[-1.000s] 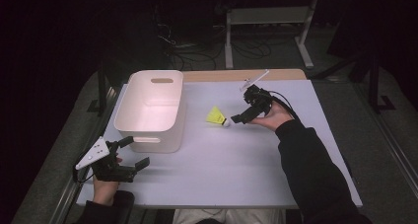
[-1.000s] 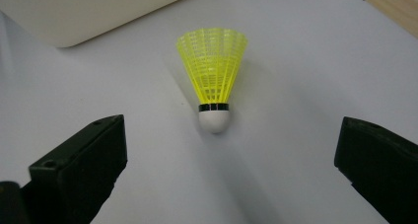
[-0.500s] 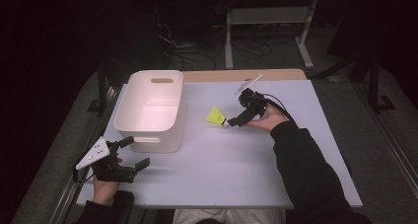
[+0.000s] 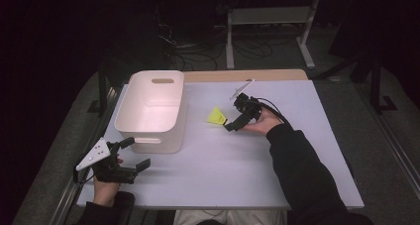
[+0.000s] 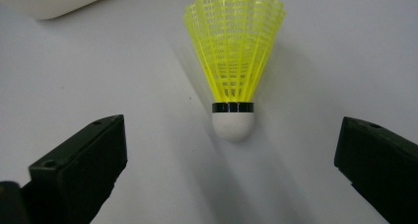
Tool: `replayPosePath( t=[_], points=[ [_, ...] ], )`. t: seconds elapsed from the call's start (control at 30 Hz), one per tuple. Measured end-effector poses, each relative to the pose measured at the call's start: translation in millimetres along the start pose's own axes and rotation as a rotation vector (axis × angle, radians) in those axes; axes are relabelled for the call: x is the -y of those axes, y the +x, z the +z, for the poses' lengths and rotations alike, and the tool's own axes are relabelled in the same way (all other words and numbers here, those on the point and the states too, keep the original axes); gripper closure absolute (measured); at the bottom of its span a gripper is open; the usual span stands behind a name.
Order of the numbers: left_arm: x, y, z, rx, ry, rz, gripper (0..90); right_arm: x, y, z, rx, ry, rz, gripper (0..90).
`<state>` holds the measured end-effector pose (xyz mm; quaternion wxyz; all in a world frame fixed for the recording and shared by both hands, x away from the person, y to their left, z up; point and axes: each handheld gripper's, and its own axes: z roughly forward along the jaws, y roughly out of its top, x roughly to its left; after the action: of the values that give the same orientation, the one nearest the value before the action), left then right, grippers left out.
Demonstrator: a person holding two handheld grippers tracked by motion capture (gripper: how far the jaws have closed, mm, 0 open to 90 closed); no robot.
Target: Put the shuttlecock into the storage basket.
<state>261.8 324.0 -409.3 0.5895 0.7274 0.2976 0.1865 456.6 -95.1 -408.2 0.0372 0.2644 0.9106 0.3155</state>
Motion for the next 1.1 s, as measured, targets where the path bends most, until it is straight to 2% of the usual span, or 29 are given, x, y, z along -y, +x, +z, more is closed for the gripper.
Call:
replayPosePath(
  t=[0.43, 0.6, 0.73, 0.93, 1.03, 1.1],
  points=[
    [0.1, -0.2, -0.1, 0.002, 0.000, -0.001, 0.0, 3.2, -6.3, 21.5, -0.005, 0.017, 0.005, 0.9],
    [0.1, -0.2, -0.1, 0.003, 0.001, 0.000, 0.0, 5.1, -10.7, 26.4, -0.035, 0.011, 0.014, 11.3],
    [0.1, -0.2, 0.0, 0.003, 0.001, 0.000, 0.0, 6.7, -13.0, 30.7, -0.045, 0.009, 0.016, 14.9],
    [0.1, -0.2, 0.0, 0.005, 0.002, 0.001, 0.0, 7.3, -12.3, 35.8, -0.050, 0.011, -0.010, 26.9],
    [0.1, -0.3, 0.0, 0.005, 0.002, 0.001, 0.0, 6.0, -11.7, 35.1, -0.048, -0.008, -0.032, 35.3],
    [0.1, -0.3, 0.0, 0.005, 0.002, 0.001, 0.0, 5.7, -11.2, 34.7, -0.047, -0.010, -0.035, 37.9]
  ],
)
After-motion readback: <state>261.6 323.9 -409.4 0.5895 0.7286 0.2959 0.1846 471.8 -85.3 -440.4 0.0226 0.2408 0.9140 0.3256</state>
